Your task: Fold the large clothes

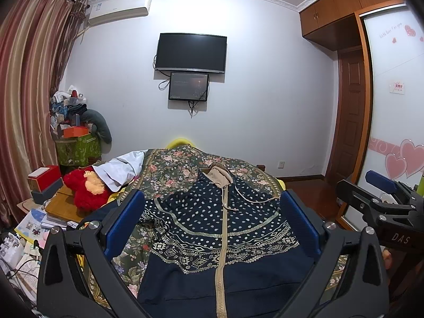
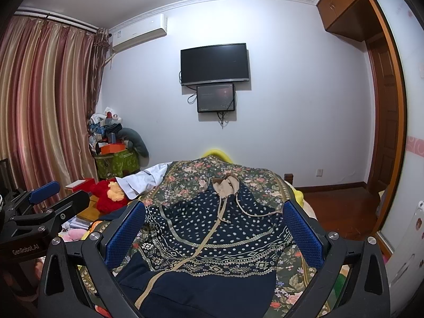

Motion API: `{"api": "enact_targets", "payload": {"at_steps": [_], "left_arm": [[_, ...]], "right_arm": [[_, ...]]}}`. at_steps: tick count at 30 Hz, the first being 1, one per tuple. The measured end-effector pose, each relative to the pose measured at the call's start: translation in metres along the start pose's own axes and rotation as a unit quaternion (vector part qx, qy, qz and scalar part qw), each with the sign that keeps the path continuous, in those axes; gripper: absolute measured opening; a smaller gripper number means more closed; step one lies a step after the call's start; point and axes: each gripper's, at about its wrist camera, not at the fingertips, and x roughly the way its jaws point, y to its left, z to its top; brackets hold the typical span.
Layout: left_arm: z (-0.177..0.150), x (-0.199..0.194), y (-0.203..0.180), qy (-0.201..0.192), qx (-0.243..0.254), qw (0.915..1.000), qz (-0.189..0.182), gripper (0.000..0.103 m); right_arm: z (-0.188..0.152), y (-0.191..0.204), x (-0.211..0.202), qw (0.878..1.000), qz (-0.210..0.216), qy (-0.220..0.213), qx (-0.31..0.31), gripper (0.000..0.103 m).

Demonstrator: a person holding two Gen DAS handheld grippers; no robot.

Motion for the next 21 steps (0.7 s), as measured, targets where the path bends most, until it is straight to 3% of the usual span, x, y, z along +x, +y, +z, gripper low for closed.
{"api": "enact_targets", "payload": {"at_steps": [21], "left_arm": [[0.0007,0.0021,0.0041,0.001,-0.003,1.0000,-0.003,0.103]], "right_arm": [[-0.0013,0.0016,0.0057,1.000,0.000,0.003,0.001,0.103]]}}
